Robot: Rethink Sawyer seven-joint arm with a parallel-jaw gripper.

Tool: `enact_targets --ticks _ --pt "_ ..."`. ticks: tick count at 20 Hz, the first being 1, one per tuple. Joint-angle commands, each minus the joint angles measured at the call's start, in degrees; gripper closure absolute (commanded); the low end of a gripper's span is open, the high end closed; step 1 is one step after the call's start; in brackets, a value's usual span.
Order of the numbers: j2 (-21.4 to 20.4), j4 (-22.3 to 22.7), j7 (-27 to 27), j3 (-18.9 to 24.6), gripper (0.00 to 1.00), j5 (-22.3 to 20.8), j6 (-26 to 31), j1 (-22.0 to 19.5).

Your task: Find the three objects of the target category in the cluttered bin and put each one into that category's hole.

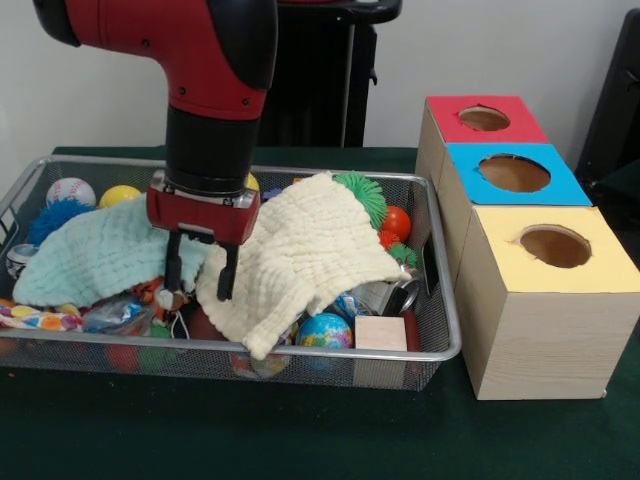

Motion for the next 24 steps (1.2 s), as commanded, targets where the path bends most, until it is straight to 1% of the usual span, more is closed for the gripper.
enact_targets --ticks 1,10,12,15,16,17,21,24 --pt "-0.38 0.87 1.78 -0.51 0.00 1.81 10.51 -0.62" --pt "2.11 -0.72 2.92 -1.62 0.00 0.38 8.32 -0.69" --pt "3.34 -1.24 3.10 -1.70 0.00 0.10 6.92 -0.90" --pt "7.49 -4.03 3.48 -1.42 0.00 -0.24 4.30 -1.46" --pt "8.20 -4.39 3.74 -1.39 0.00 -0.11 3.95 -1.47" --pt "9.64 -5.04 4.28 -1.44 0.00 -0.34 2.28 -1.48" --pt "12.65 -6.91 5.41 -1.70 0.00 -0.44 -0.07 -1.17" --pt "13.58 -7.73 5.94 -2.10 0.00 -0.32 -0.62 -0.67"
